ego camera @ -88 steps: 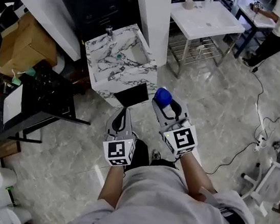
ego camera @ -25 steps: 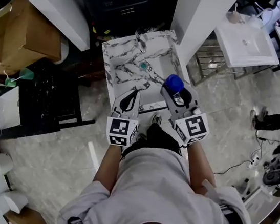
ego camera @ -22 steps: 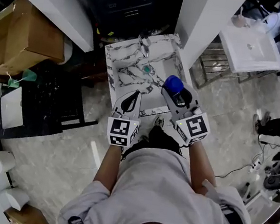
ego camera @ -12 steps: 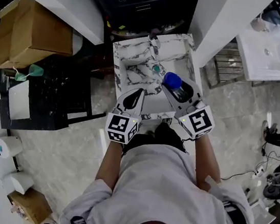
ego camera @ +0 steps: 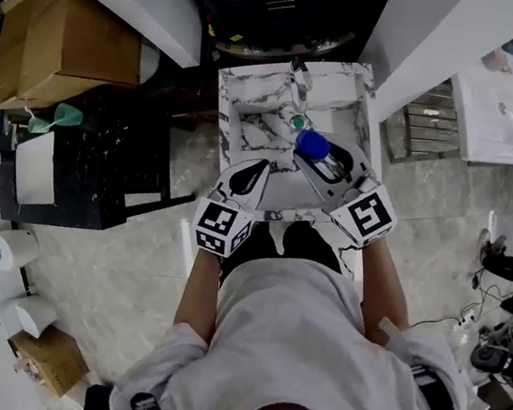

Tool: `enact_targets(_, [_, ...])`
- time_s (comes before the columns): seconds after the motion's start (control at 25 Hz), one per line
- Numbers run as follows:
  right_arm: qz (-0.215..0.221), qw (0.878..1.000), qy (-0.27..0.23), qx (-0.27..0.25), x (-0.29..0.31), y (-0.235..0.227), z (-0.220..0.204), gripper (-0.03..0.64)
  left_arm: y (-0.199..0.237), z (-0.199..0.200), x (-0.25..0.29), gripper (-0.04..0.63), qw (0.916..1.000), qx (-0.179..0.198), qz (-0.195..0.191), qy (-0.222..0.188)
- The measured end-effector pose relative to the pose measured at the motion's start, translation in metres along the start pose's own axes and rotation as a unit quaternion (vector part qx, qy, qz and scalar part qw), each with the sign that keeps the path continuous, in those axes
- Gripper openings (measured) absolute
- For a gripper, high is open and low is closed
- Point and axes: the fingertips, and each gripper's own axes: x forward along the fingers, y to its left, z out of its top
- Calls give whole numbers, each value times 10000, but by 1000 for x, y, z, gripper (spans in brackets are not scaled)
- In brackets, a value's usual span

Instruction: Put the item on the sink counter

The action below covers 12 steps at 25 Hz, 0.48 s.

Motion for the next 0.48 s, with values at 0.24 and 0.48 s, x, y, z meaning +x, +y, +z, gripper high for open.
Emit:
enact_targets(0.24, [298, 9994, -26, 152, 20, -3, -2, 155, 13, 19, 5, 9, 9936, 785, -786, -182])
enact_targets(0.48, [425, 9989, -10, 215, 46, -5, 5, 155, 26, 37, 13, 9, 9749, 1210, -1859, -189])
